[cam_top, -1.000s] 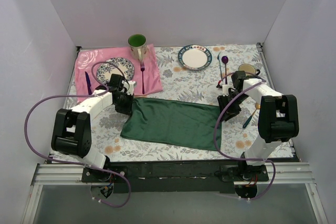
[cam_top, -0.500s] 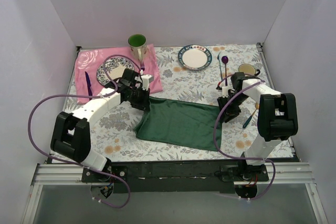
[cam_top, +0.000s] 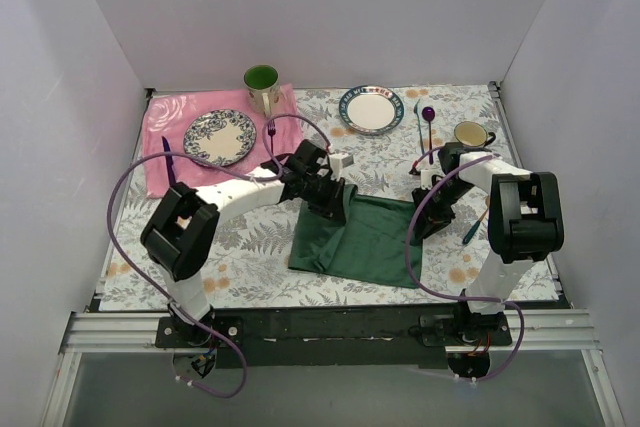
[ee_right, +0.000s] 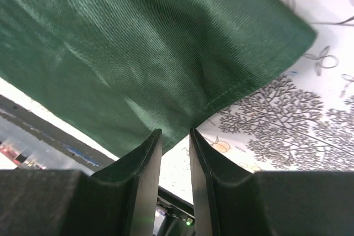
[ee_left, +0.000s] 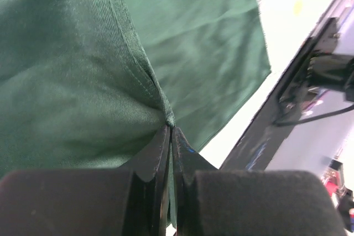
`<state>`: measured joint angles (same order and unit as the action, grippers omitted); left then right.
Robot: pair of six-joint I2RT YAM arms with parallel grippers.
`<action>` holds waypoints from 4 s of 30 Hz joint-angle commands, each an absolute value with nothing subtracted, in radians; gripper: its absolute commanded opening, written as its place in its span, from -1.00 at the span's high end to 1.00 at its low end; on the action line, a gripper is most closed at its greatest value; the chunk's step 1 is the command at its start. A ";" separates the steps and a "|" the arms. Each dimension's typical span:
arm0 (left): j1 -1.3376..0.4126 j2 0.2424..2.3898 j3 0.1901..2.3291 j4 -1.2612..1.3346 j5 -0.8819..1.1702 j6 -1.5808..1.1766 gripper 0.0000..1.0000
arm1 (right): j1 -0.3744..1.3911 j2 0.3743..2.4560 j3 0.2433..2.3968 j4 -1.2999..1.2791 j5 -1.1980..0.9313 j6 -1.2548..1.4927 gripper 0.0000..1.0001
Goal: Fold the napkin into a case and place the utensils inside
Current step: Fold the rectangle-folded napkin at the center of the board, then move the square-folded napkin to the center of the board.
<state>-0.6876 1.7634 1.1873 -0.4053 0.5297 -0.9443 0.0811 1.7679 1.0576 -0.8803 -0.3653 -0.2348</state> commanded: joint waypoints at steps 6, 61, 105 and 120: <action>-0.807 1.922 1.331 -0.184 0.609 -1.178 1.00 | 0.061 1.786 1.029 -0.871 -0.419 -0.229 0.37; -0.607 1.534 0.885 -0.388 0.609 -0.968 0.21 | -0.043 1.783 1.270 -0.891 -0.428 -0.256 0.38; -1.141 1.308 0.624 -0.175 0.077 -0.339 0.28 | 0.149 1.931 1.272 -0.902 -0.400 -0.568 0.38; -0.960 1.385 0.606 -0.100 -0.150 -0.356 0.34 | 0.166 1.867 1.091 -0.881 -0.517 -0.528 0.48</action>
<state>-1.0523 1.3964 0.6136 -0.1219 -0.0956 -0.3668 0.1520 1.8759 1.1461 -0.9146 -0.4877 -0.5423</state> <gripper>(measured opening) 0.339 0.260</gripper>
